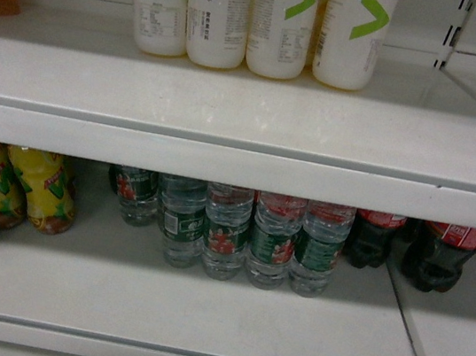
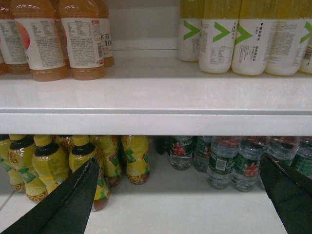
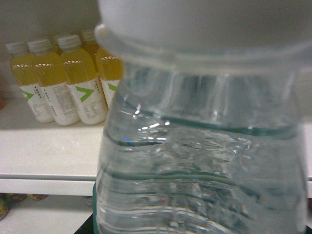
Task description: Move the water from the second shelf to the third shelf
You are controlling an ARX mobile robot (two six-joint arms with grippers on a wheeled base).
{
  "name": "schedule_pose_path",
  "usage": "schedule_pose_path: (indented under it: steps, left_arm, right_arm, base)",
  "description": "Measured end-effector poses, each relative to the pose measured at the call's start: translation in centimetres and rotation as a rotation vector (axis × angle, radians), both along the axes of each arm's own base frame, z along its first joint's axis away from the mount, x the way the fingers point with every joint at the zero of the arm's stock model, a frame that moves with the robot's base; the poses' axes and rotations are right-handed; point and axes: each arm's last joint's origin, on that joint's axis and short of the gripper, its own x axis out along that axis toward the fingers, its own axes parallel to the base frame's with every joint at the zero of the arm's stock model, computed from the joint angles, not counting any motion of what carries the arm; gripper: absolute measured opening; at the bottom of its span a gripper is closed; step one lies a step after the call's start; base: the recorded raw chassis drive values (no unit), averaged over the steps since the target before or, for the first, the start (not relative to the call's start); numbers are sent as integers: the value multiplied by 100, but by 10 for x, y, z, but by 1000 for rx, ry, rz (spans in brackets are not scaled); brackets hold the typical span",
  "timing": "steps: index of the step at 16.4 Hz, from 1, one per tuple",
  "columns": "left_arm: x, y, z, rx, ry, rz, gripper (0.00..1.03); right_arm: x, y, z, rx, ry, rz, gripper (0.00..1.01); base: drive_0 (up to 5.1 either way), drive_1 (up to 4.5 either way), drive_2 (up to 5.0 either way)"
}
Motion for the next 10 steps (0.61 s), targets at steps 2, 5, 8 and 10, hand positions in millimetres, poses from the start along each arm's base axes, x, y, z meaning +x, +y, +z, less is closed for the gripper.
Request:
schedule_pose_path:
  steps: [2,5,8,10]
  left_arm:
    - [0,0,0,0,0,0,98]
    - [0,0,0,0,1,0,98]
    - [0,0,0,0,1,0,98]
    - [0,0,0,0,2,0,98]
  right_arm:
    - [0,0,0,0,3,0,43]
    - [0,0,0,-1,3,0,43]
    - [0,0,0,-1,4,0,43]
    - [0,0,0,-1,4,0,43]
  base:
    - [0,0,0]
    - [0,0,0]
    - [0,0,0]
    - [0,0,0]
